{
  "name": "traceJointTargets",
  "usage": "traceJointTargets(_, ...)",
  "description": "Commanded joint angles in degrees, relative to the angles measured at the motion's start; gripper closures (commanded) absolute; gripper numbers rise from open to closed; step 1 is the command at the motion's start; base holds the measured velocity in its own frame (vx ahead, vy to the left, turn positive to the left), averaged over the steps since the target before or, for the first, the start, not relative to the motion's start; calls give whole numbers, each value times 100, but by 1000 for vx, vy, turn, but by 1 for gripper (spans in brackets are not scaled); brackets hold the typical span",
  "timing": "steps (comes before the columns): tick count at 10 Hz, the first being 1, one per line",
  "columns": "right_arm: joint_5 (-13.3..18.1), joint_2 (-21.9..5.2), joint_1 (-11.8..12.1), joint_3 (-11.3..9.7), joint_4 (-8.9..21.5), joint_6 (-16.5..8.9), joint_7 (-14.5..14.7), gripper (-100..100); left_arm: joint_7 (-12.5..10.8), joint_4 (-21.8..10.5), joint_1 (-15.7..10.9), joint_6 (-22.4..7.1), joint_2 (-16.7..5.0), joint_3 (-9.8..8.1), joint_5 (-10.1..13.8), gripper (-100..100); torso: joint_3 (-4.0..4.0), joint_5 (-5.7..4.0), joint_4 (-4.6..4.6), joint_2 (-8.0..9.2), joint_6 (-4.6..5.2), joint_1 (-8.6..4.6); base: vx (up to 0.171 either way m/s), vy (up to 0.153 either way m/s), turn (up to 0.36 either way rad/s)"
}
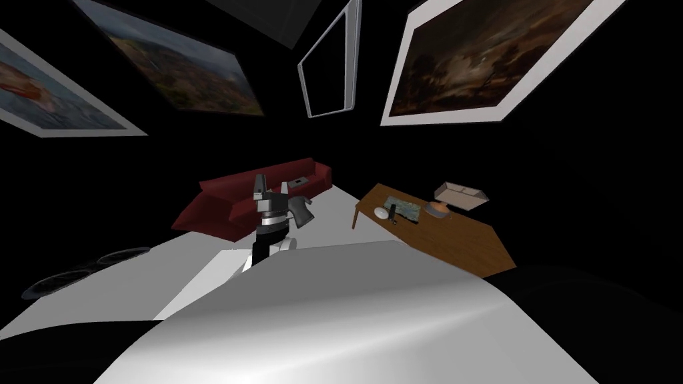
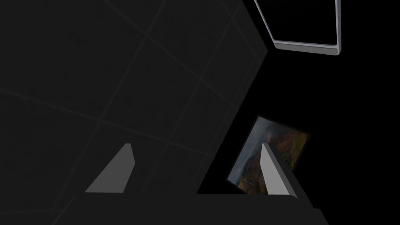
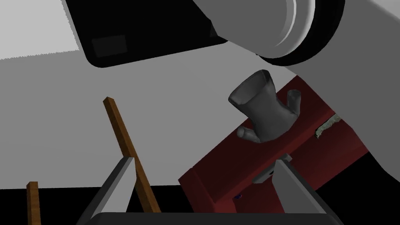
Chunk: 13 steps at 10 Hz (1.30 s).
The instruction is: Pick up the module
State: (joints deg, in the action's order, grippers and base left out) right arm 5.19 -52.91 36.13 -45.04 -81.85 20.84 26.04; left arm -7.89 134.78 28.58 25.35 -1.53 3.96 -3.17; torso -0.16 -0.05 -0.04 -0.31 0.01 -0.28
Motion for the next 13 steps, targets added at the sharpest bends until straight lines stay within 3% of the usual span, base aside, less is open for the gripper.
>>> traceJointTargets(1, 60, -226, -18, -111, 61, -137, -50, -100, 0, 0, 0, 0, 0, 0, 0, 0, 0, 0, 0, 0, 0, 0, 61, -34, 227)
traceJointTargets(2, 174, -441, 6, -259, 245, -229, -74, -100, 0, 0, 1, 0, 0, -1, 0, 0, 0, 0, -1, 0, 5, 2, 67, -29, 287)
traceJointTargets(5, 292, -650, 26, -394, 415, -323, -108, -100, 0, 0, 1, 0, 0, 0, 0, 0, -1, 2, -1, -1, 4, 5, 59, -31, 172)
traceJointTargets(8, 647, -1172, 55, -718, 842, -609, -265, -100, 0, 0, 1, 0, 0, 0, 0, 0, -12, -1, -4, -22, -1, -7, 109, -67, 341)
traceJointTargets(10, 647, -1172, 55, -718, 842, -609, -265, -100, 0, 1, 2, 0, -1, -1, 0, 0, -12, -4, -5, -19, 9, -8, 59, -50, 43)
traceJointTargets(12, 877, -1432, 46, -867, 1054, -795, -403, -100, 0, 0, 1, 0, 0, 0, 0, 0, 0, 3, 0, 0, 5, 16, 69, -44, 289)
traceJointTargets(13, 877, -1432, 46, -867, 1054, -795, -403, -100, 0, 0, 1, 0, 0, -1, 0, 0, -7, 0, -2, -12, 2, -2, 93, -88, 125)
